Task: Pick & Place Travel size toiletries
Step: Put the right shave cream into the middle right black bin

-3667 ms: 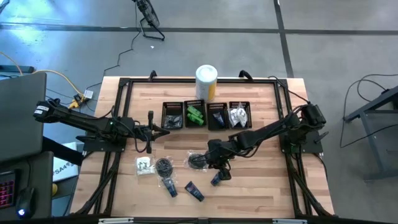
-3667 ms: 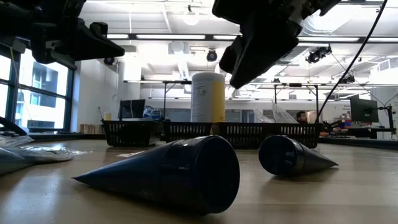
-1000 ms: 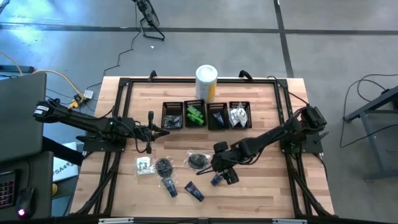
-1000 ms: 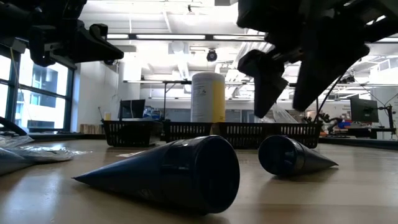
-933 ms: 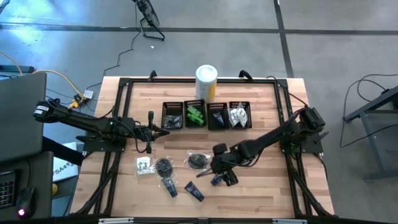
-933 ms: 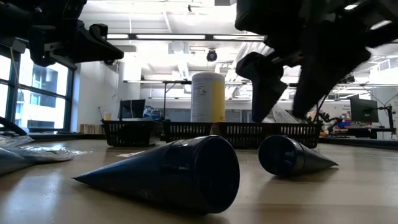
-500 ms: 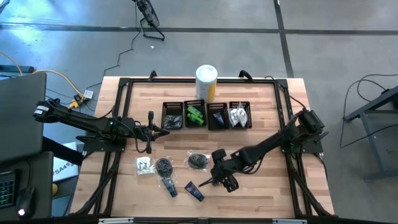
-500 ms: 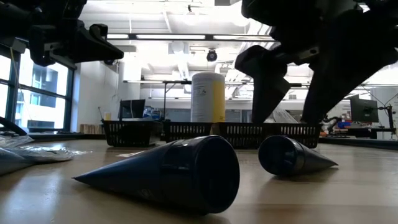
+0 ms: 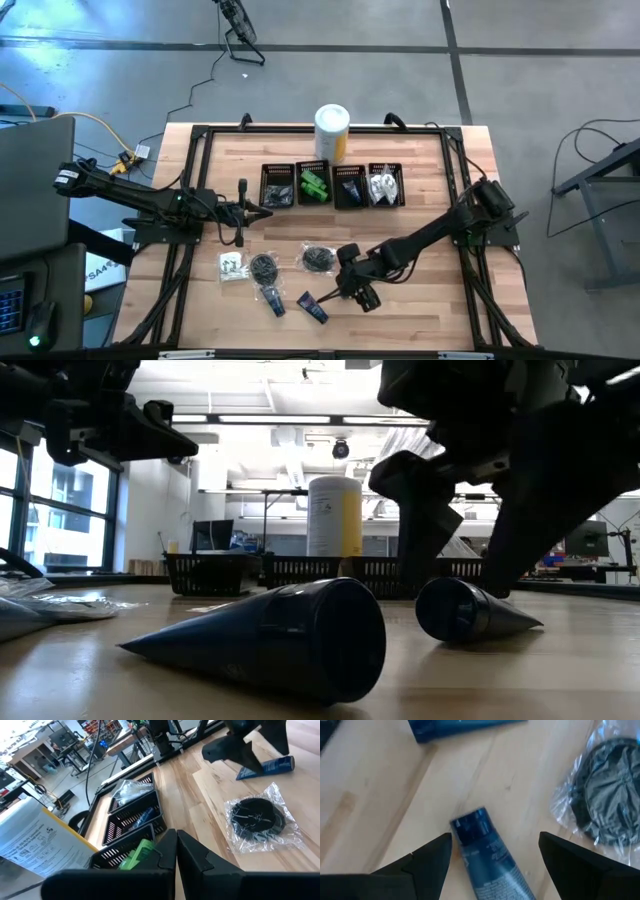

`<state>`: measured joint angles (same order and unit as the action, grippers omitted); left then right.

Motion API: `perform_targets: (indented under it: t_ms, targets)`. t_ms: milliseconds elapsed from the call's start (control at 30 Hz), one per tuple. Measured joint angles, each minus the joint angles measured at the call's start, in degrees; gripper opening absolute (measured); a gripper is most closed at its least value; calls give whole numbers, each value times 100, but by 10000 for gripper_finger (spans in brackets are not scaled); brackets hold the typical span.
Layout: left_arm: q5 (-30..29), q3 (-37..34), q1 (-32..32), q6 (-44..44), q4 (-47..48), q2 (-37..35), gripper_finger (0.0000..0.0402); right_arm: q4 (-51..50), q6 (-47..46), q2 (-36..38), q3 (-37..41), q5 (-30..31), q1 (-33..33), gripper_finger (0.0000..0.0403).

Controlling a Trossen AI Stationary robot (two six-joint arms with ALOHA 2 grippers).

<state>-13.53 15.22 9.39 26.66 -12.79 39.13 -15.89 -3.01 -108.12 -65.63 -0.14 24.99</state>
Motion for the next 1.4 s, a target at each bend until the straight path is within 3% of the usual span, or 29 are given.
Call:
perform_targets:
  t_ms: [767, 1400]
  targets:
    - [1, 0, 0, -1, 71, 0, 8, -80, -185, -375, -11, -4, -6, 287]
    - [1, 0, 0, 1, 80, 0, 8, -132, -197, -327, -1, 27, -17, 173]
